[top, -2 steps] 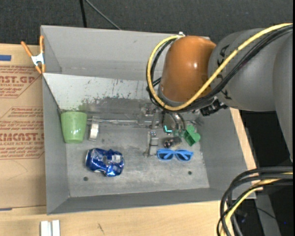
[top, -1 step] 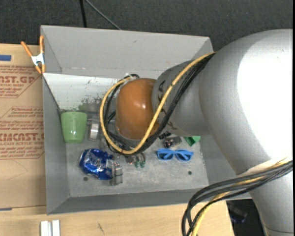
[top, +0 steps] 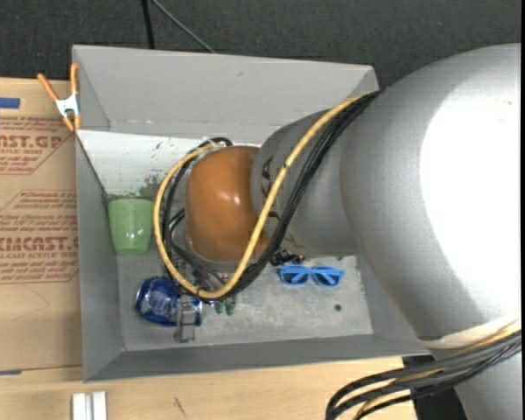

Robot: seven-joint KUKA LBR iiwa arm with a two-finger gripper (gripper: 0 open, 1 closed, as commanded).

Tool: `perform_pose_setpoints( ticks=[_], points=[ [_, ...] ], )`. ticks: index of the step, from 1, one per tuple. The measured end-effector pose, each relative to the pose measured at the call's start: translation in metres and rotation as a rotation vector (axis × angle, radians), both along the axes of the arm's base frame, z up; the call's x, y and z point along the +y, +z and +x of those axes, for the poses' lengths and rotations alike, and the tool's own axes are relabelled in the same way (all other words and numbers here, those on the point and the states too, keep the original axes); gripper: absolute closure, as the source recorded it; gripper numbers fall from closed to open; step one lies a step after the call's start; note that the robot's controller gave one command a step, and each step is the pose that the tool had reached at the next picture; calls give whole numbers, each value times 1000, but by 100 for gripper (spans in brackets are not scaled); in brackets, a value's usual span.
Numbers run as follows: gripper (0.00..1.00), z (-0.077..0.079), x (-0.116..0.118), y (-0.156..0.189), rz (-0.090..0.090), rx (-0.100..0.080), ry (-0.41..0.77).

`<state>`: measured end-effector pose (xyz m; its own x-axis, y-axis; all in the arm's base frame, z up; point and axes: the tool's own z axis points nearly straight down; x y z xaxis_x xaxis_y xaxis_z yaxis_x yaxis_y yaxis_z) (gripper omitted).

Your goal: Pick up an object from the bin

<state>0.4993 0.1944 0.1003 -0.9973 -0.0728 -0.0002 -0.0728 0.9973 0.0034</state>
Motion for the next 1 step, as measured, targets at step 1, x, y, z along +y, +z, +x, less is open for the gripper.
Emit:
perform_pose_setpoints(
  ticks=[1],
  points=[
    [0, 8, -7, 20, -2, -1, -117]
  ],
)
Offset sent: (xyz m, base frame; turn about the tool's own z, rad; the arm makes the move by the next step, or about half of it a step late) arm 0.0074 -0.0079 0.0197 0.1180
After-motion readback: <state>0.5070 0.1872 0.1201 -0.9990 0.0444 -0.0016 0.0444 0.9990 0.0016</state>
